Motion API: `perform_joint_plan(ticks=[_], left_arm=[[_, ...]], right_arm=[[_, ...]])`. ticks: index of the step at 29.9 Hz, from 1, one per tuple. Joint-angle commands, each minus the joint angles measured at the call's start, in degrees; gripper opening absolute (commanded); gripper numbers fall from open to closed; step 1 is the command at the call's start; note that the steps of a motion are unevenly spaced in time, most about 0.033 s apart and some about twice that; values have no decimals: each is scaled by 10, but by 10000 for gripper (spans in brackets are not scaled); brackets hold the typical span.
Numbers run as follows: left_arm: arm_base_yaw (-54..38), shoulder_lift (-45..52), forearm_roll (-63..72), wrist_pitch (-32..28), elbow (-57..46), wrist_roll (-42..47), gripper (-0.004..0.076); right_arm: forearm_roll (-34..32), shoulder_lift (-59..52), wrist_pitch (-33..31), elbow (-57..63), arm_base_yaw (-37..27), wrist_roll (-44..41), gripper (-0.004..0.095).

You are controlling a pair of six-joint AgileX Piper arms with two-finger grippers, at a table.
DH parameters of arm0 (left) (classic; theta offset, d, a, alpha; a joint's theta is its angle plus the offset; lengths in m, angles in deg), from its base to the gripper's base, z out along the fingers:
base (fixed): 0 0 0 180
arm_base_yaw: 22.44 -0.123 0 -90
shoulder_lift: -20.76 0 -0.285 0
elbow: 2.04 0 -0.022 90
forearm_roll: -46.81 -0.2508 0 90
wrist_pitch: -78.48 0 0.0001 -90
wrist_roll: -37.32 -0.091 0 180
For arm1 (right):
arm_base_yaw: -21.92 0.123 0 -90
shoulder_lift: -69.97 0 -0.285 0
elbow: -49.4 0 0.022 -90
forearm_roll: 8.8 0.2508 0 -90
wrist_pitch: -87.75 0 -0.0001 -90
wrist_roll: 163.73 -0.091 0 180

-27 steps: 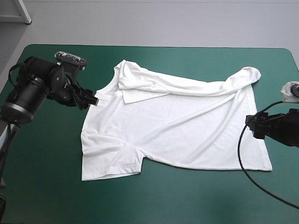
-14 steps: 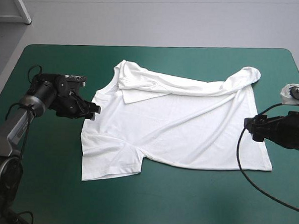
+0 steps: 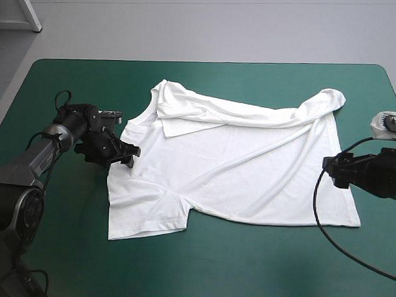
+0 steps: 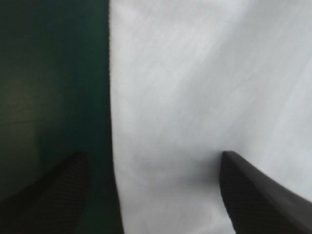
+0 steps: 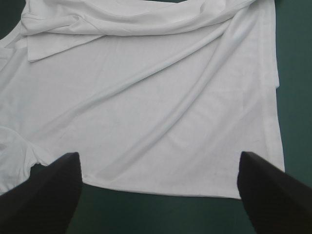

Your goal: Fold the cloth

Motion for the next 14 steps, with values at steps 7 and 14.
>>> perform_joint_plan(ticks=[7,14], left_arm=[[2,11,78,-40,-76,-22,228],[2,14,106,-71,-112,-66,-10]], right_arm=[[14,-3,32,-16,-2,5,795],[25,-3,58,-16,-2,5,795]])
